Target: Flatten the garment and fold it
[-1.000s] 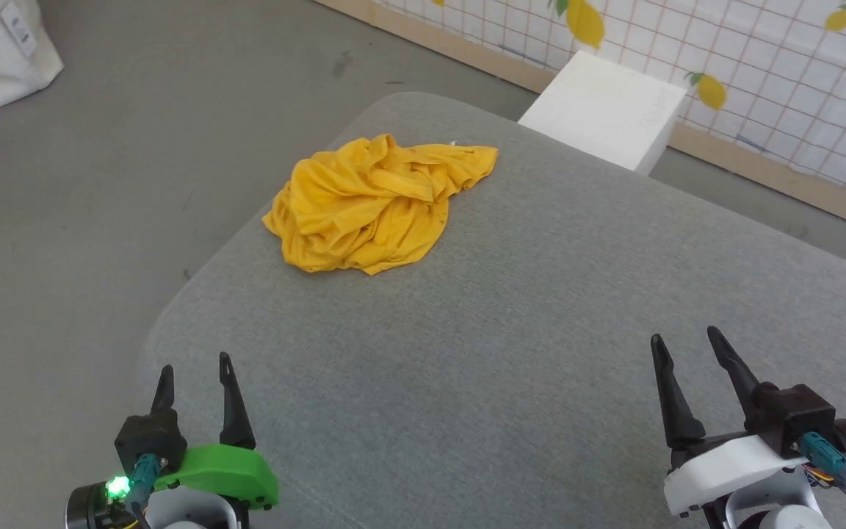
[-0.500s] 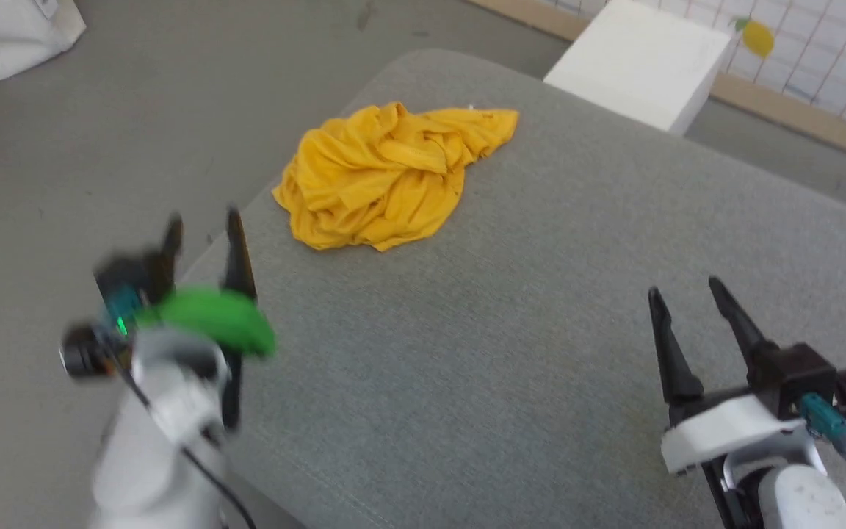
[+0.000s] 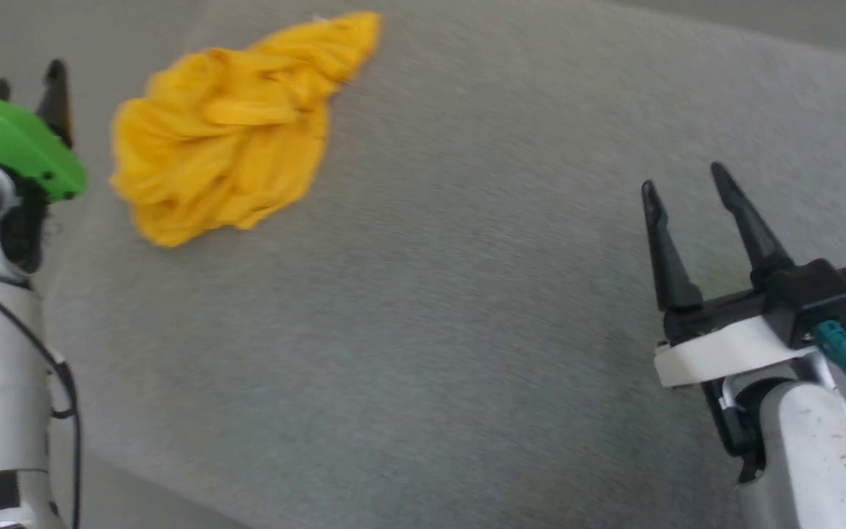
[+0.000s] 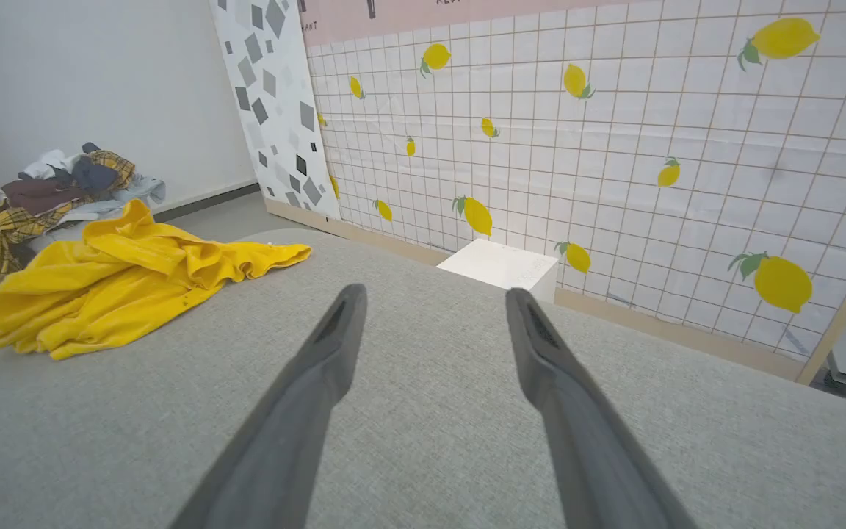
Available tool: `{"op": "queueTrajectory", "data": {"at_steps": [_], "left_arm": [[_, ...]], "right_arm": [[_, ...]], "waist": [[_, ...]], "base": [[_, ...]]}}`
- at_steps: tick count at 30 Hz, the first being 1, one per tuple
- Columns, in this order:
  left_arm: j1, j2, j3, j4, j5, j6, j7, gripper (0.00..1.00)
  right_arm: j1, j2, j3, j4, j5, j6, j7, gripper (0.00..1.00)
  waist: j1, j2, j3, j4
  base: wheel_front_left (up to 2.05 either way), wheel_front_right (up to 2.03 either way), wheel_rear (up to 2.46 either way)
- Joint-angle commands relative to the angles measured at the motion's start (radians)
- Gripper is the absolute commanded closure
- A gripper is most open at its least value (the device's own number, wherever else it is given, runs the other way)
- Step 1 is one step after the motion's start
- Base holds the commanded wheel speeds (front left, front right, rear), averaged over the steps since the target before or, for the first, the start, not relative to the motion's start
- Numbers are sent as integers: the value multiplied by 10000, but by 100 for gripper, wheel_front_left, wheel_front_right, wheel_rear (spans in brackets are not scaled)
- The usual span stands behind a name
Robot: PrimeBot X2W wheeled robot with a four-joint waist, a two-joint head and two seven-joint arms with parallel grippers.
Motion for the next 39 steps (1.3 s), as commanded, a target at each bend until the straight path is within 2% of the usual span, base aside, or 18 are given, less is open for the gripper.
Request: {"op": "queueTrajectory", "data": {"at_steps": [1, 5, 13, 14, 15, 16, 17, 20, 28, 31, 35, 39], "left_arm": [[-93, 104, 133, 124, -245, 57, 418, 0], [138, 320, 609, 333, -833, 532, 1886, 0], [1474, 24, 836, 78, -1570, 1934, 5238, 0], [1703, -5, 809, -102, -1603, 2062, 5572, 26], [1880, 19, 797, -254, -1606, 2130, 5768, 58], [2088, 96, 752, -478, -1564, 2126, 5904, 100], [2224, 186, 752, -677, -1511, 2100, 5870, 100], [2500, 597, 778, -1290, -969, 1968, 4746, 100], [2108, 1610, 480, -1811, 1033, 1619, -28, 100], [1722, 1747, 97, -1831, 1585, 1445, -1344, 100], [1103, 1614, -560, -1905, 2034, 1110, -2608, 100], [500, 948, -1388, -2112, 2204, 805, -3248, 100]], "right_arm": [[-174, -20, -66, -14, 83, -17, -136, 0], [-377, -20, -171, 165, 259, -17, -378, 0], [-646, -20, -137, 707, 538, -17, -766, 0], [-649, -20, -129, 802, 580, -17, -810, 0], [-645, -20, -116, 875, 608, -17, -846, 0], [-622, -20, -106, 968, 645, -17, -885, 0], [-600, -20, -110, 1031, 661, -17, -913, 0], [-441, -20, -177, 1307, 743, -17, -1004, 0], [435, -20, -470, 1909, 1135, -17, -1171, 0], [868, -20, -630, 2085, 1248, -17, -1197, 0], [1476, -20, -841, 2196, 1291, -17, -1209, 0], [1949, -20, -1129, 2100, 1265, -17, -1142, 0]], "waist": [[-2, 0, 2609, -2593], [-2, 0, 3084, -3027], [-2, 0, 2889, -3227], [-2, 0, 2728, -3222], [-2, 0, 2573, -3221], [-2, 0, 2358, -3217], [-2, 0, 2192, -3209], [-2, 0, 1411, -3174], [-2, 0, -1231, -3382], [-2, 0, -2083, -3536], [-2, 0, -3050, -3845], [-2, 0, -3707, -4291]], "base": [[0, 0, 0], [0, 0, 0], [0, 0, 0], [0, 0, 0], [0, 0, 0], [0, 0, 0], [0, 0, 0], [0, 0, 0], [0, 0, 0], [0, 0, 0], [0, 0, 0], [0, 0, 0]]}}
